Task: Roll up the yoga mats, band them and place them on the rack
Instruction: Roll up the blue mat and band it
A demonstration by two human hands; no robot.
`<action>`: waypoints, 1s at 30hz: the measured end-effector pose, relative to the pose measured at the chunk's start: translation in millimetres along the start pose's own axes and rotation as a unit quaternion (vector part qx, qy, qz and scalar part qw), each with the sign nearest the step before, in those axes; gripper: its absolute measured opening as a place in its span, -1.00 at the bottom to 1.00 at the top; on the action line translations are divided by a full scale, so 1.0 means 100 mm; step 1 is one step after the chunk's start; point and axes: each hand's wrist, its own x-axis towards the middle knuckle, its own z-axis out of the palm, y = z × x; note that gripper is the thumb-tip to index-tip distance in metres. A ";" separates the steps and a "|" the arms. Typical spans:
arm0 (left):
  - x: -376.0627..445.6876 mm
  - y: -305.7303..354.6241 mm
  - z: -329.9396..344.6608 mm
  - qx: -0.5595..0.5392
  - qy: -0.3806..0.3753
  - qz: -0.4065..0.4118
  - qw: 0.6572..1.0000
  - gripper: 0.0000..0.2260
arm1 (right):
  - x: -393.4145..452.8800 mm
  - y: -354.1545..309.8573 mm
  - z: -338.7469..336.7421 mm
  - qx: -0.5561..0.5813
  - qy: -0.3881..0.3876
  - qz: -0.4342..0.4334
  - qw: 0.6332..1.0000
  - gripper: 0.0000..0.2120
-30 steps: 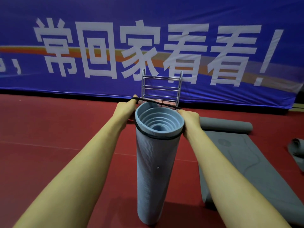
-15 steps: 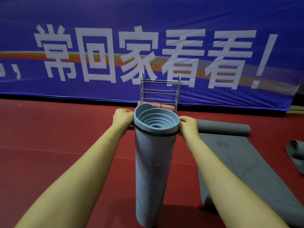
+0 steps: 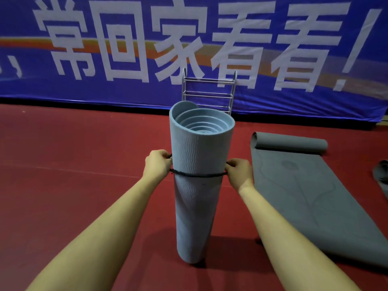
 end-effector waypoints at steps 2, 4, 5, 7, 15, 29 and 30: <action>0.02 -0.12 0.10 0.010 -0.001 -0.002 1.000 -0.86 | -0.01 0.13 0.07 -0.009 -0.005 0.006 1.000 -0.88; 0.02 -0.25 0.18 0.032 0.006 -0.005 0.999 -0.88 | -0.02 0.26 0.13 -0.029 -0.005 0.013 0.999 -0.88; 0.02 -0.31 0.22 0.042 0.012 -0.007 0.999 -0.88 | -0.02 0.33 0.16 -0.035 -0.006 0.015 0.999 -0.88; 0.02 -0.44 0.30 0.051 0.017 -0.010 0.999 -0.88 | -0.02 0.47 0.21 -0.050 -0.013 0.022 0.998 -0.87; 0.03 -0.75 0.56 0.015 0.002 -0.048 0.999 -0.86 | -0.11 0.75 0.54 -0.012 -0.021 0.060 0.998 -0.88; 0.12 -0.38 0.48 -0.293 -0.125 -0.279 0.906 -0.91 | -0.03 0.16 0.44 0.244 -0.051 0.183 0.951 -0.60; 0.11 -0.35 0.46 -0.288 -0.124 -0.274 0.909 -0.92 | -0.01 0.13 0.44 0.255 -0.044 0.178 0.950 -0.59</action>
